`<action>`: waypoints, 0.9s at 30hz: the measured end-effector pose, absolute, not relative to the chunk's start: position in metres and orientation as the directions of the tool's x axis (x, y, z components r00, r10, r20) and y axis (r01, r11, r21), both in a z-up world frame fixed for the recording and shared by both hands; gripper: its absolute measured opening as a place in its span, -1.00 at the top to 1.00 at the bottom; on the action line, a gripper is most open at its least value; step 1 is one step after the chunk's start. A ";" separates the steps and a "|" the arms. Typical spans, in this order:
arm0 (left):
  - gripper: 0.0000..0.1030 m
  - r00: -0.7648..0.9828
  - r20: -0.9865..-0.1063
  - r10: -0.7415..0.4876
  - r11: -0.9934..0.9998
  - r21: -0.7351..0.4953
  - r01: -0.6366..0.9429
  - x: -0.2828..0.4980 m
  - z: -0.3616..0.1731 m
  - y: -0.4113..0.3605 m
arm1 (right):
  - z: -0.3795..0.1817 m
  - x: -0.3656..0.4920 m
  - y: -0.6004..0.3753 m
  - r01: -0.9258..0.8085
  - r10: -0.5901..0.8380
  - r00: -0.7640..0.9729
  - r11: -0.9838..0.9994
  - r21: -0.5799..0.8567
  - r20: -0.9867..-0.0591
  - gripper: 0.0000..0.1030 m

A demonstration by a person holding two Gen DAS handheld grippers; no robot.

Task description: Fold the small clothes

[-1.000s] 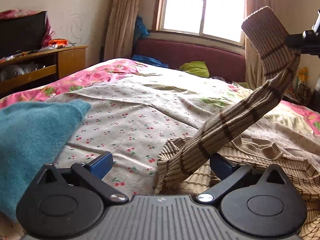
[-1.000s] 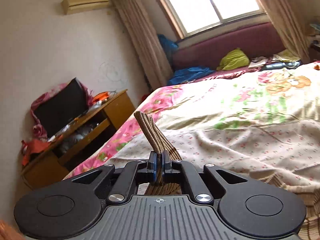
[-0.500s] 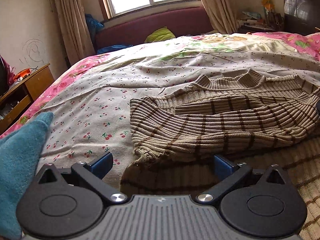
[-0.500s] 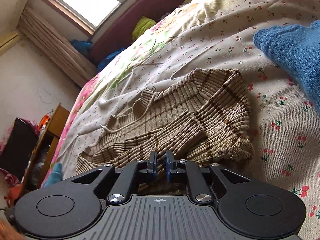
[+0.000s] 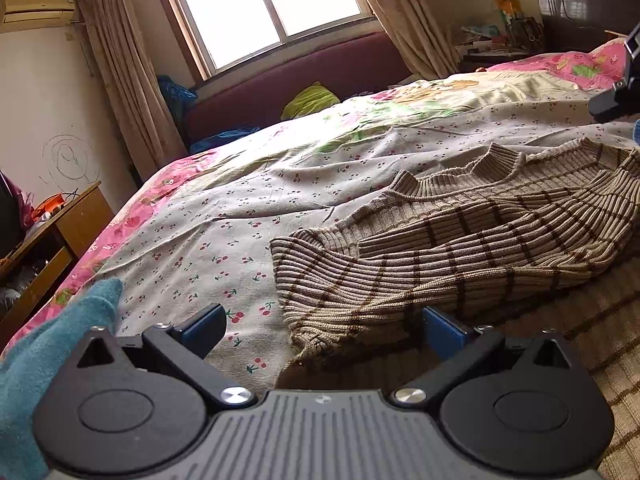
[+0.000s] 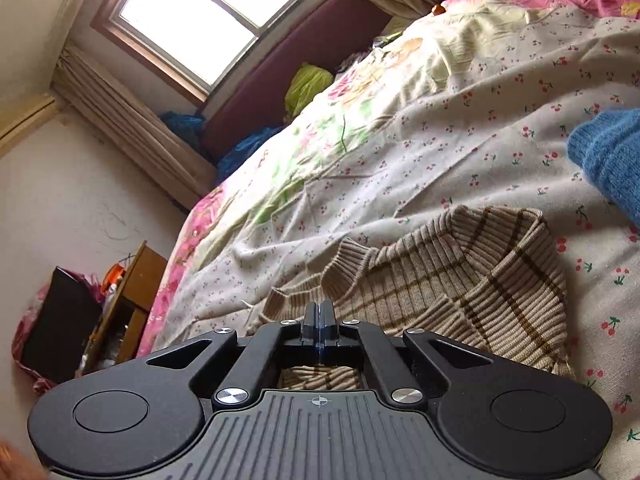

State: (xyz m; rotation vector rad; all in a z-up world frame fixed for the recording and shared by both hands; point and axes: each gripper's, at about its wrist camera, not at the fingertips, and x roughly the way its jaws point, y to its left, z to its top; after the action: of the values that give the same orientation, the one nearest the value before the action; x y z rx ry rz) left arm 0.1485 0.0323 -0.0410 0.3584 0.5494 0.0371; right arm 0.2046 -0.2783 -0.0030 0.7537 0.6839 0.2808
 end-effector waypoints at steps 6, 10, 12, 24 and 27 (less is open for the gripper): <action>-1.00 0.855 -0.503 0.125 0.929 0.362 0.077 0.149 -0.044 0.033 | -0.005 0.191 -0.291 0.028 0.414 0.738 0.770 0.638 -0.532 0.84; -1.00 0.848 -0.513 0.130 0.932 0.356 0.073 0.149 -0.048 0.036 | -0.034 0.188 -0.307 0.137 0.392 0.684 0.759 0.637 -0.615 0.80; -1.00 0.850 -0.511 0.129 0.929 0.361 0.076 0.148 -0.049 0.036 | -0.044 0.189 -0.312 0.176 0.390 0.670 0.744 0.645 -0.632 0.78; -1.00 0.853 -0.506 0.127 0.934 0.350 0.069 0.150 -0.049 0.040 | -0.056 0.192 -0.318 0.237 0.418 0.638 0.692 0.682 -0.647 0.58; -1.00 0.857 -0.498 0.131 0.931 0.359 0.066 0.153 -0.050 0.041 | -0.056 0.192 -0.320 0.243 0.423 0.630 0.689 0.683 -0.651 0.57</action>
State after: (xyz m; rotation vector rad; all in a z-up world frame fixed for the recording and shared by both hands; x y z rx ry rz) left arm 0.1530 0.0405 -0.0501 0.3762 0.5428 0.0351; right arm 0.1918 -0.3196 -0.0557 0.8329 0.9101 0.1177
